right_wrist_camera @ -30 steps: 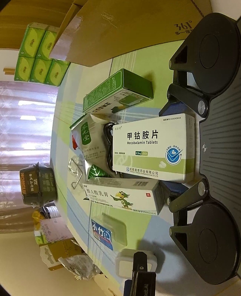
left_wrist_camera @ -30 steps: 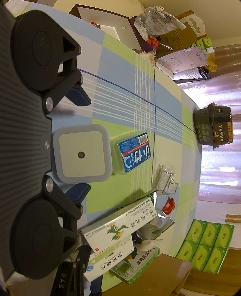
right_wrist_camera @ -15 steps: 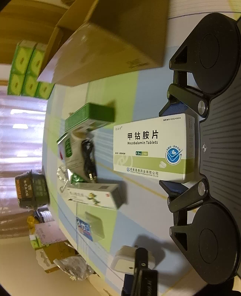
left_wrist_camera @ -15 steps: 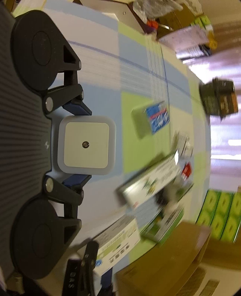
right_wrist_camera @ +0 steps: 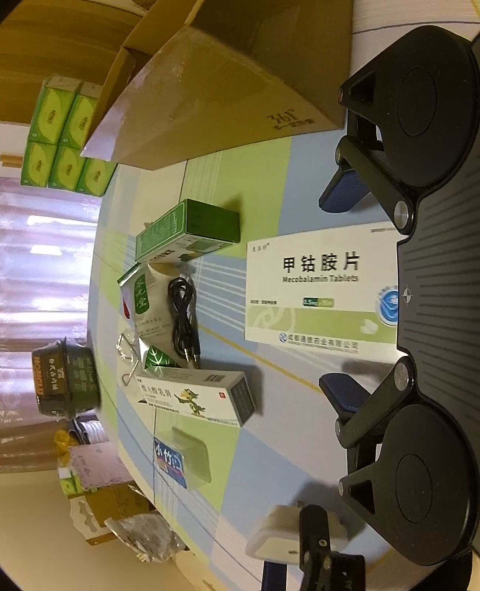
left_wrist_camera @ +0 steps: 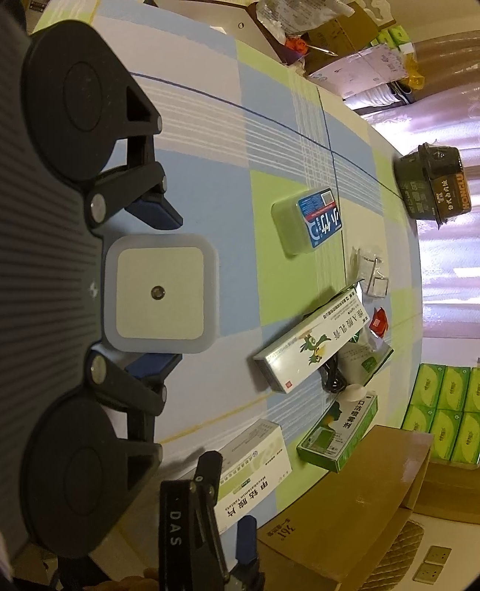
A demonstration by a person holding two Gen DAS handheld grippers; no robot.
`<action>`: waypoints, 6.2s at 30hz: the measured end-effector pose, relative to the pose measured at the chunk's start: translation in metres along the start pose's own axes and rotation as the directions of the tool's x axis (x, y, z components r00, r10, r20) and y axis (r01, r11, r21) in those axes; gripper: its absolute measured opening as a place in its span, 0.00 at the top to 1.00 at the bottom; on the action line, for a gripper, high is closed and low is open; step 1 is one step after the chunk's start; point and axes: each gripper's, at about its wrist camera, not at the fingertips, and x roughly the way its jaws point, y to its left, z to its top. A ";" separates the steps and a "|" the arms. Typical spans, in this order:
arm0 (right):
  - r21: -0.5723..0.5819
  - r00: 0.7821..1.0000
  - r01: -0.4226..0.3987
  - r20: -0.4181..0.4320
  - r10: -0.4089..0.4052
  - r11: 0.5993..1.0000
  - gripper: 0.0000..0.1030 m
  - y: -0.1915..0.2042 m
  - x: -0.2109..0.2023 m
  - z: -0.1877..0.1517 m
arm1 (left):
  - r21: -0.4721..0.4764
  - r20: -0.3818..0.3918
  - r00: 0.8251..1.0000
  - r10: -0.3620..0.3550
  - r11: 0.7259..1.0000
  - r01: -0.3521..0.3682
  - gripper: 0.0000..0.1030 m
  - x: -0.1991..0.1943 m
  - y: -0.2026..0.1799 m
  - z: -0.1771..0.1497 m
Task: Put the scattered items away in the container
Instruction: 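Carry the night light with the left tool while the right tool carries the medicine box, then open the left tool over the cardboard box while the right tool drops the medicine box in, then move both tools back over the table items, then grasp the long green box with the right tool while the left tool grasps the white cream box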
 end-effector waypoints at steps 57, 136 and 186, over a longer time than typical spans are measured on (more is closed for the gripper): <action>0.200 0.924 0.228 0.263 -0.276 0.953 0.29 -0.206 -0.127 0.099 | 0.304 0.253 0.913 -0.321 0.922 0.240 0.41 -0.039 -0.200 0.173; 0.133 0.941 -0.020 0.337 -0.026 0.991 0.00 -0.115 -0.155 0.059 | 0.099 0.169 0.973 -0.160 0.984 0.145 0.07 -0.057 -0.091 0.077; -0.144 0.999 0.049 -0.007 -0.050 0.988 0.35 -0.044 0.067 0.107 | -0.107 0.060 0.983 -0.174 0.978 0.180 0.15 0.062 -0.005 0.081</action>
